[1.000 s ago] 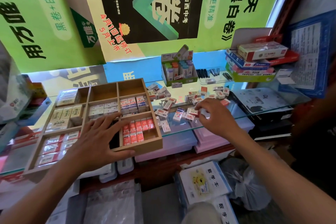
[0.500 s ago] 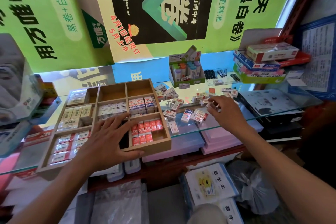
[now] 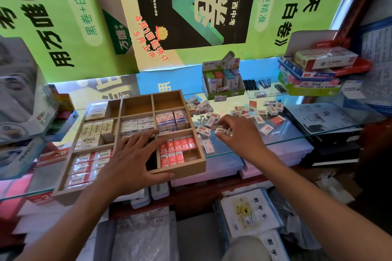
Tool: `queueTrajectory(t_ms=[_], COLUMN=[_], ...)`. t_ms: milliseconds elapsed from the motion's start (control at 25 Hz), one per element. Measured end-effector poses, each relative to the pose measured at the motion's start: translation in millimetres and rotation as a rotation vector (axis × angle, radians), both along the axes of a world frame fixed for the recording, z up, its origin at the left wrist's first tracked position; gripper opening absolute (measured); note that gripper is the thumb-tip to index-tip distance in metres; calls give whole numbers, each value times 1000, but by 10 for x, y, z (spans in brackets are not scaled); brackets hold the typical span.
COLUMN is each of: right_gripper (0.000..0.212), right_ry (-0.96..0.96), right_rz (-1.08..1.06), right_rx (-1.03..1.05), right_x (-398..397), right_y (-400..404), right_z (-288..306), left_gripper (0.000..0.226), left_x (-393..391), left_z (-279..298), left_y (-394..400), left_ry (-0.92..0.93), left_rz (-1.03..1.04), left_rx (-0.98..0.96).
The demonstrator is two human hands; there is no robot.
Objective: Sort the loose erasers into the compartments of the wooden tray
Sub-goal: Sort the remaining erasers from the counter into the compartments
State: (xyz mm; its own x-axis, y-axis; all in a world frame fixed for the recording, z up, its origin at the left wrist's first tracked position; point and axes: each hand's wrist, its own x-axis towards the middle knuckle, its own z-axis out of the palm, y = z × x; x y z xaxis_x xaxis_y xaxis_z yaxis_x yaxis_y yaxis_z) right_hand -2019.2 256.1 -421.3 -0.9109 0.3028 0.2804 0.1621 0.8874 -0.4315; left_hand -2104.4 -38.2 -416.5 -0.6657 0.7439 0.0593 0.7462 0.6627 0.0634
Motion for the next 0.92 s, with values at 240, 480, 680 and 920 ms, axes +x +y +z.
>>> queueTrajectory(t_ms=[240,480,680,920], right_gripper=[26,19,16,30], right_ry=[2,-45,-31,10], right_rz=[257,31,-86,54], right_rx=[-14,-42,-103,-81], right_x=[180,179,134,-76], right_y=[-236,-385,-364,-404], right_z=[-112,-117,-34,-46], left_gripper=[112,113,114,113], left_x=[-2,0,-2,2], left_z=[4,8,-4,1], left_y=[2,9,6,9], left_ry=[-1,7,2,-2], left_rz=[-1,-2,1,5], left_rx=[7,1,2,6])
